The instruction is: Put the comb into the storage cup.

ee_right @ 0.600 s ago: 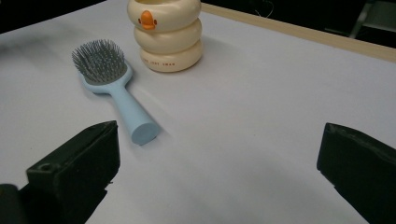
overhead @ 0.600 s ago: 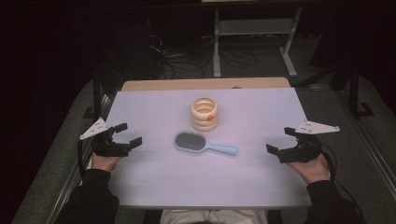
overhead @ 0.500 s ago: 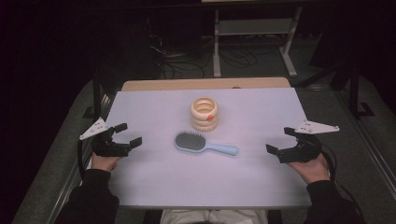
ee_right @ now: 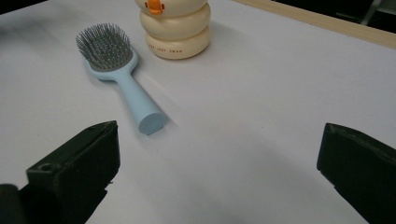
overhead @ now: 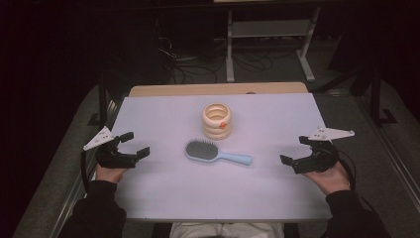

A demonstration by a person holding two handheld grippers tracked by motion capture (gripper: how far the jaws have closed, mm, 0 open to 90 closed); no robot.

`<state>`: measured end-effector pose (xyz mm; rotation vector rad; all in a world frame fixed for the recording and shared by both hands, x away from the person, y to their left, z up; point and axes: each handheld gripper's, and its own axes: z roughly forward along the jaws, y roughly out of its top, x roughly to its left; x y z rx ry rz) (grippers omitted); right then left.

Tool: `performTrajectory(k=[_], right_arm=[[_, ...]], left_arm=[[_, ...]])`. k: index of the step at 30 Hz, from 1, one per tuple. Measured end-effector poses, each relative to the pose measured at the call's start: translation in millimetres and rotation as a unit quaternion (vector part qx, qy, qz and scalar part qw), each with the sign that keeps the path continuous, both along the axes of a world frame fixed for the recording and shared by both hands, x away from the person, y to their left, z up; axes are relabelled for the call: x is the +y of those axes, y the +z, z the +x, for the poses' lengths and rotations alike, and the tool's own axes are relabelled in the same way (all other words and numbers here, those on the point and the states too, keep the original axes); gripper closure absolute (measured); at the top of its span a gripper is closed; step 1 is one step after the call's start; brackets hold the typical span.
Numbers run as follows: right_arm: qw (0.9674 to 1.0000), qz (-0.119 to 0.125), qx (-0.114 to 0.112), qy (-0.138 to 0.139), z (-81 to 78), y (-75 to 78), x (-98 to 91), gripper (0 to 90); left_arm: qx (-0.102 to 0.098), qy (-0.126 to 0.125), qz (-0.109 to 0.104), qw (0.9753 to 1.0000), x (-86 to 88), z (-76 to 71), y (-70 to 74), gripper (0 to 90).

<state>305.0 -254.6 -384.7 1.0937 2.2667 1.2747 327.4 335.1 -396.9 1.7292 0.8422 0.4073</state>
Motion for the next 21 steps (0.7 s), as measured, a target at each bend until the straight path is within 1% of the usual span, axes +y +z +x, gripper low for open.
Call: performTrajectory(k=[2, 3, 4, 12, 16, 21], right_arm=[[1.0000, 0.000, 0.001, 0.000, 0.4, 1.1, 0.1, 0.0], [1.0000, -0.002, 0.001, 0.001, 1.2, 3.5, 0.4, 0.0], [1.0000, -0.003, 0.002, 0.002, 1.5, 4.6, 0.7, 0.0], [0.9998, -0.015, 0.008, 0.010, 4.4, 12.1, 2.7, 0.0], [0.9996, -0.018, 0.015, 0.017, 9.0, 16.4, 5.9, 0.0], [0.9992, -0.026, 0.018, 0.026, 13.2, 21.1, 9.7, 0.0]], left_arm=[[-0.001, 0.000, 0.002, 1.0000, -0.1, -0.1, 0.0, 0.0], [-0.001, 0.002, 0.009, 1.0000, -0.4, -0.2, -0.2, 0.0], [-0.002, 0.003, 0.011, 0.9999, -0.5, -0.1, -0.4, 0.0], [0.001, 0.004, 0.009, 1.0000, -0.1, 0.7, -1.2, 0.0], [0.001, 0.004, 0.010, 0.9999, -0.1, 1.0, -1.4, 0.0], [0.001, 0.004, 0.011, 0.9999, -0.3, 0.9, -1.3, 0.0]])
